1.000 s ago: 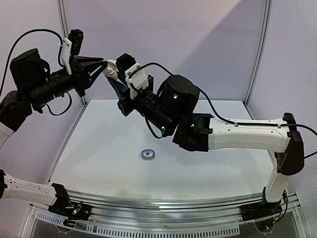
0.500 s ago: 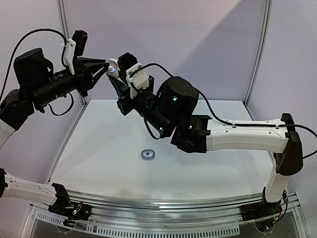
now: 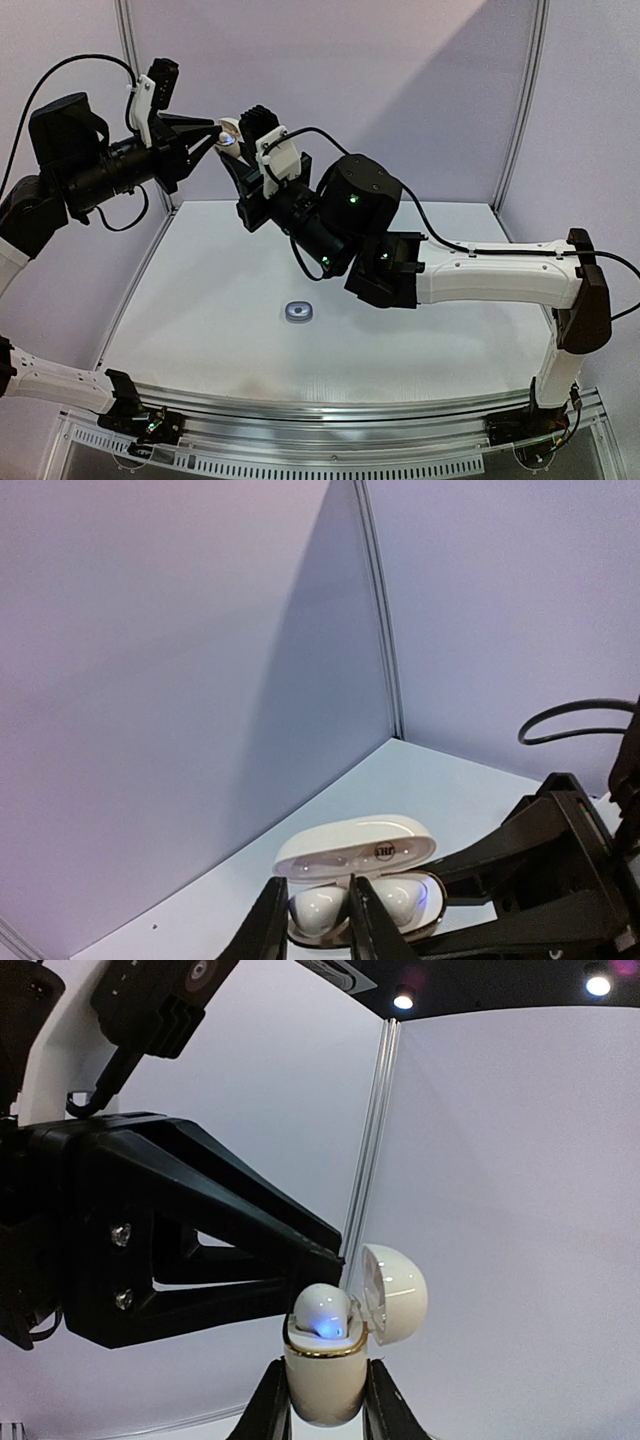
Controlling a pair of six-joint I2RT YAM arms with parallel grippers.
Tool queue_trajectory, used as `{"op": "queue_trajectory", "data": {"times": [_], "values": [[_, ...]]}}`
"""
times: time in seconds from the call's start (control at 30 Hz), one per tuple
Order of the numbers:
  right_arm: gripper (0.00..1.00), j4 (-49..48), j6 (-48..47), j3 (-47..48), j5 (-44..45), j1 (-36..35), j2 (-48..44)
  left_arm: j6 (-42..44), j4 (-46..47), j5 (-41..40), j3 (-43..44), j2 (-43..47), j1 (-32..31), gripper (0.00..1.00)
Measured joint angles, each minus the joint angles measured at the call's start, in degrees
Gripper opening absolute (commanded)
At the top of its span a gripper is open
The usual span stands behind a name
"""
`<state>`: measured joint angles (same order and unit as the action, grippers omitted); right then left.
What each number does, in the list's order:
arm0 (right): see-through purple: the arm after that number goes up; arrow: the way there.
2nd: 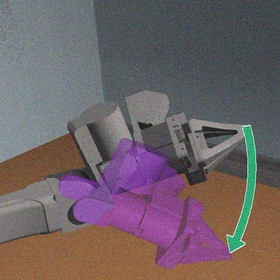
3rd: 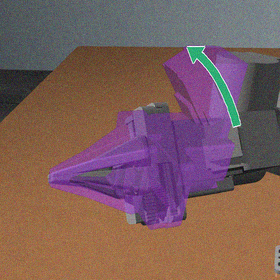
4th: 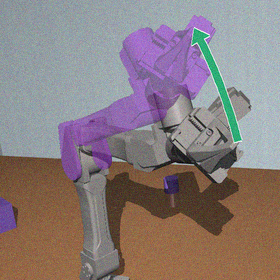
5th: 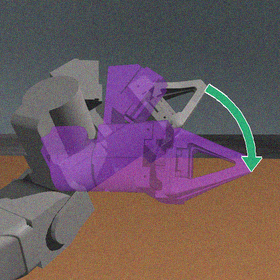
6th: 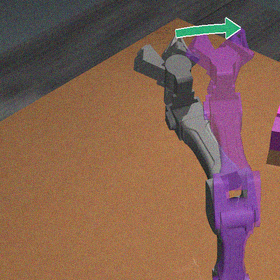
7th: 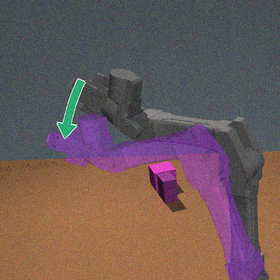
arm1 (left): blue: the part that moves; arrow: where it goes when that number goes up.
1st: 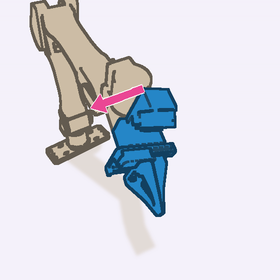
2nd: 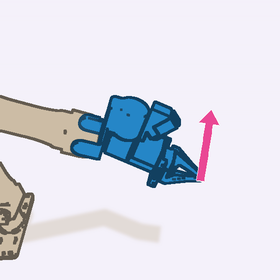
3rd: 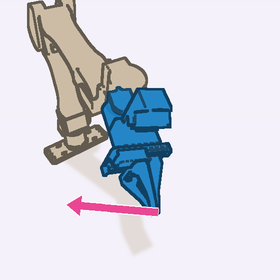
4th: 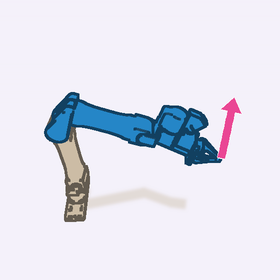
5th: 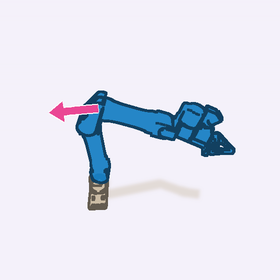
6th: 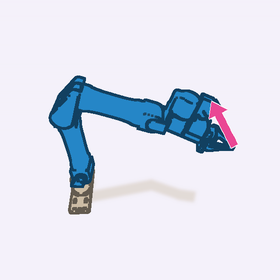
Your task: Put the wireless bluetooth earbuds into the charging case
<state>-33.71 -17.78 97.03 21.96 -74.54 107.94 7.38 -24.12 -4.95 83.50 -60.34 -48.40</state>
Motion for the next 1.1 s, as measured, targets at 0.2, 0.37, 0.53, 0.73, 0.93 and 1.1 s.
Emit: {"op": "queue_trajectory", "data": {"times": [0.2, 0.37, 0.53, 0.73, 0.93, 1.1], "values": [[0.0, -0.2, 1.0, 0.0, 0.0, 0.0, 0.0, 0.2, -0.3, 0.1, 0.5, 0.0, 0.0, 0.32], [0.0, -0.5, 2.0, 0.0, 0.0, 0.0, 0.0, 0.2, -0.5, 0.2, 0.7, 0.0, 0.0, 0.32], [0.0, -0.5, 3.4, 0.0, -0.1, 0.0, 0.0, 0.8, -0.9, 0.4, 1.0, 0.0, 0.0, 0.32], [0.0, -0.6, 4.9, -0.2, -0.3, 0.1, 0.0, 2.0, -2.1, 0.9, 1.9, 0.0, 0.0, 0.32], [0.0, -0.5, 7.1, -1.3, -1.2, 0.8, 0.0, 2.8, -3.4, 2.3, 3.2, 0.0, -0.1, 0.34], [0.0, -0.2, 7.9, -2.6, -1.4, 1.1, -0.1, 4.1, -4.4, 3.3, 3.8, 0.0, -0.1, 0.37]]}}
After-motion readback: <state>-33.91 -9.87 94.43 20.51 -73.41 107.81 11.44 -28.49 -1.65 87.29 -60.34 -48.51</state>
